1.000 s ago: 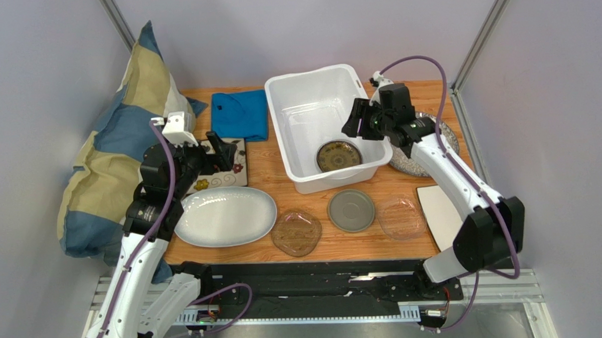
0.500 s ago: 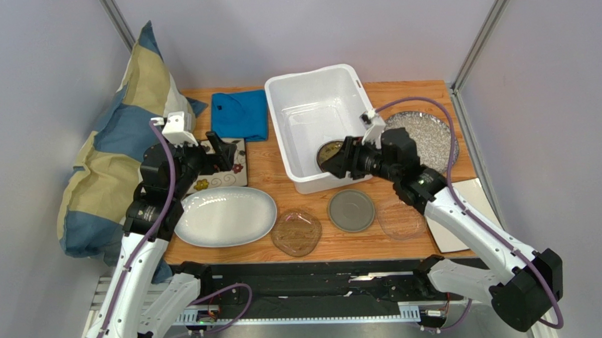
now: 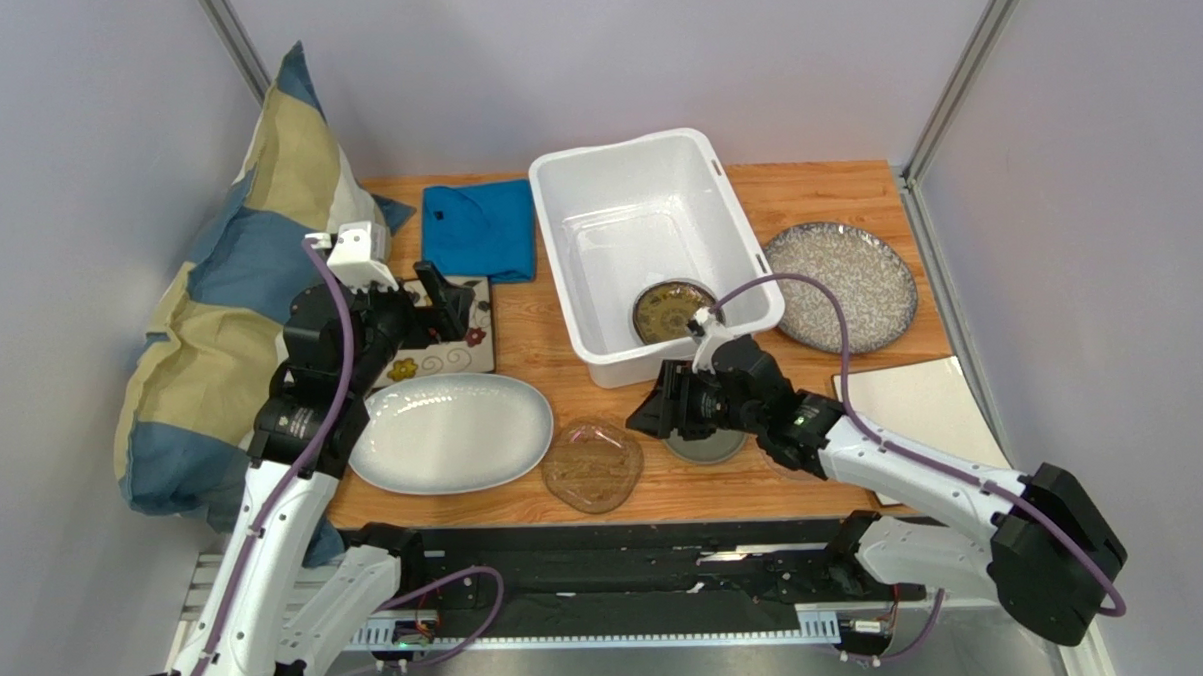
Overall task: Place the plates into the plastic bin on the countertop
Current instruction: Pick up the plate from the corner of the board, then place the plate in the plastic bin.
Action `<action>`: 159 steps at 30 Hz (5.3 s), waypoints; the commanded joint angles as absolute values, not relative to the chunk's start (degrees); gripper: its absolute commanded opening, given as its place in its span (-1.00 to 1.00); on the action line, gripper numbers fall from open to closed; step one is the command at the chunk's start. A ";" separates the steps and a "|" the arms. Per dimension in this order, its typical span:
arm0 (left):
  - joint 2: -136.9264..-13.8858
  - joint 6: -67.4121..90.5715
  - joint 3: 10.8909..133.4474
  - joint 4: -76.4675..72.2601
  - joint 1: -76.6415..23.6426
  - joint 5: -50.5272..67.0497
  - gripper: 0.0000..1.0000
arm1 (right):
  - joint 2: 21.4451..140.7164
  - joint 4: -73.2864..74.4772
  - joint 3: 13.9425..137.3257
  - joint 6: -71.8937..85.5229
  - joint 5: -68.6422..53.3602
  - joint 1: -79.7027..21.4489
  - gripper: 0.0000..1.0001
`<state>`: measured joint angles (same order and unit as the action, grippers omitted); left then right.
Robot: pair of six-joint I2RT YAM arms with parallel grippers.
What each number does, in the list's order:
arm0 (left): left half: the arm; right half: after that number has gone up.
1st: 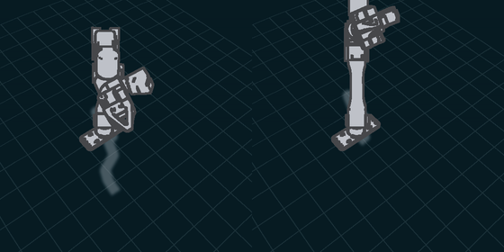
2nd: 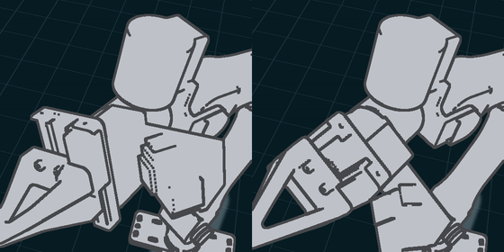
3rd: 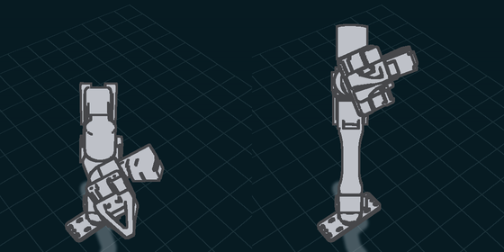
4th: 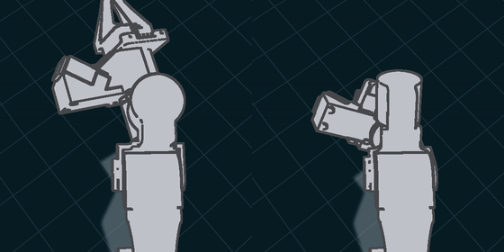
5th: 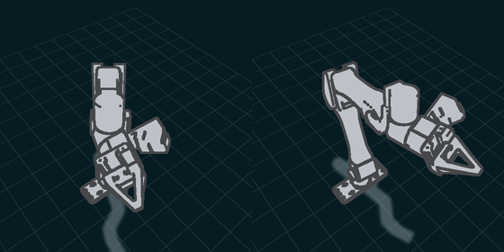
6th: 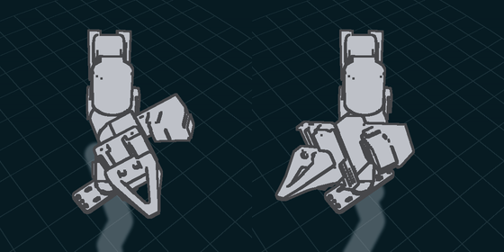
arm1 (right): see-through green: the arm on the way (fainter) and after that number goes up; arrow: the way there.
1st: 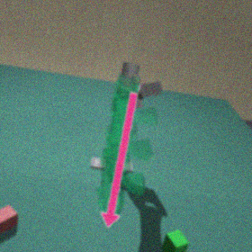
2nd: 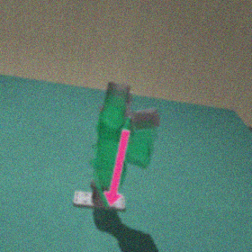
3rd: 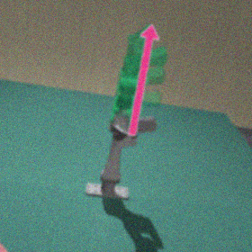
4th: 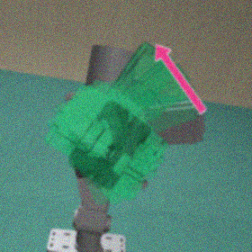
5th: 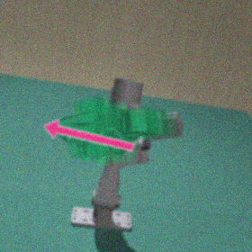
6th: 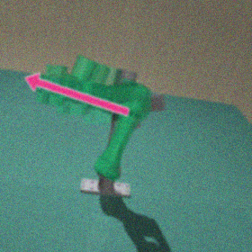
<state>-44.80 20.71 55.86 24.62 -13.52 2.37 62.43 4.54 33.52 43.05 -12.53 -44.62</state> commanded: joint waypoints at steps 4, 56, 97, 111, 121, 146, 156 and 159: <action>-44.56 20.66 55.99 23.11 -13.62 2.90 0.98 | 68.20 -4.21 31.38 48.42 -9.23 -48.78 0.11; -43.68 20.74 55.90 22.94 -13.62 2.37 0.98 | 71.81 12.11 29.79 52.21 7.03 -53.96 -1.00; -44.03 21.00 55.72 23.12 -13.62 2.55 0.98 | 68.90 23.12 69.68 26.98 3.70 -40.35 -1.00; -44.03 21.01 55.64 22.94 -13.62 2.99 0.98 | 91.90 26.27 83.22 19.60 -0.53 -27.07 -1.00; -44.38 21.18 55.63 22.85 -13.62 3.69 0.98 | 101.60 29.09 86.40 9.76 -8.17 -26.81 -1.00; -45.35 21.97 55.46 22.50 -13.62 5.45 0.98 | 111.53 35.86 86.84 -3.87 -10.99 -29.44 -0.76; -45.26 22.06 55.55 22.59 -13.62 5.63 0.98 | 108.99 35.07 85.61 -3.60 -8.53 -29.88 0.08; -45.26 22.06 55.55 22.59 -13.62 5.71 0.98 | 106.89 34.90 85.25 -3.08 -8.52 -29.88 0.13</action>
